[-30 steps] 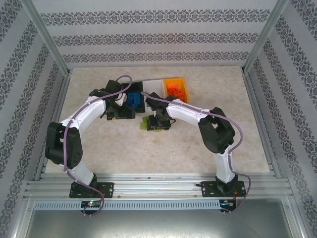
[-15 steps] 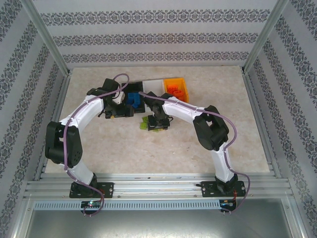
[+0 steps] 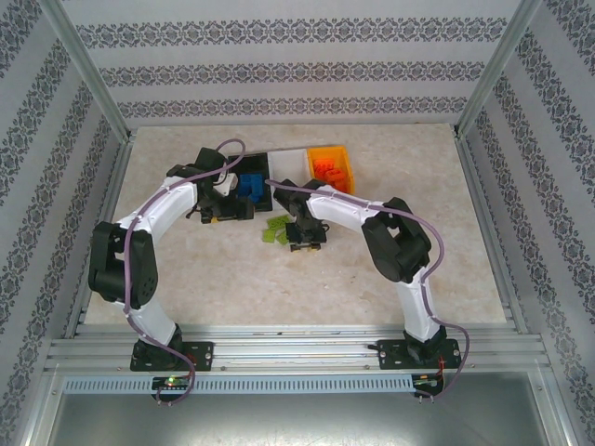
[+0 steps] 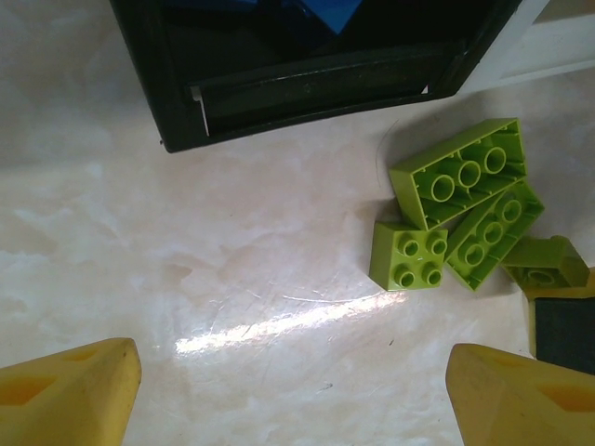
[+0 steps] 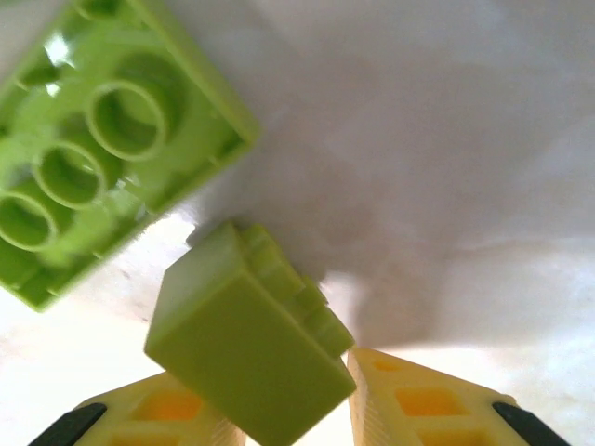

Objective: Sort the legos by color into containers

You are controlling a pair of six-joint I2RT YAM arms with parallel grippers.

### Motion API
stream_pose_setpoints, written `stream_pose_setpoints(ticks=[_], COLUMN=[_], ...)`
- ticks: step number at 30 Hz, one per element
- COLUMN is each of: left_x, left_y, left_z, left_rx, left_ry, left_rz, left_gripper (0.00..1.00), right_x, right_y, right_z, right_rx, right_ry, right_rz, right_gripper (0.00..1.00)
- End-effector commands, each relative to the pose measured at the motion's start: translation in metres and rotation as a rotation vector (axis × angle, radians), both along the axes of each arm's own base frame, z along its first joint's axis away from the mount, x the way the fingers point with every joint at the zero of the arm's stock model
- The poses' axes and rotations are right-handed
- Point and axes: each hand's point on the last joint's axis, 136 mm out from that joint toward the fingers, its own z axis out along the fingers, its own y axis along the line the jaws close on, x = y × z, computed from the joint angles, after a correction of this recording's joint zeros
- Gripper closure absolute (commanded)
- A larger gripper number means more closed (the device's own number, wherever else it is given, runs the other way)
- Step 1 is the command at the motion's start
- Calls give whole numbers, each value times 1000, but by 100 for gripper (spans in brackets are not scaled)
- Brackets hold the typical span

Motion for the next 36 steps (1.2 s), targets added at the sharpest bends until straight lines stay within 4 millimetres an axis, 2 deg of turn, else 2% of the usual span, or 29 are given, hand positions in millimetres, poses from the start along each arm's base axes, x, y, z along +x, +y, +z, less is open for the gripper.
stream_pose_setpoints(ticks=[1,5,8,12,18,27,31,36], left_x=[16,16,15,16,15,5,4,3], left_y=[-1,-1,-2,-2,-1,7,9,10], left_z=[9,11,11,11,13,11,12,12], left_rx=[-34,-38,-42,-49,-40,-3,9,11], left_ry=[-40,-42,-41,-41,-43,-34,-37,-35], left_rz=[21,29,36,44,52,52,52,50], left_gripper=[14,14,14,14,14,14,14,14], right_x=[3,0,0,3,8,17,18,17], right_y=[-14,-19,-21,-13,1,13,13,10], right_z=[18,20,23,27,23,17,14,10], right_rx=[-13,-3,3,45,76,91,81,74], right_ry=[-52,-63,-79,-102,-82,-61,-45,-35], right_rz=[-36,-41,-41,-22,13,25,17,2], right_gripper=[69,66,54,39,32,35,41,57])
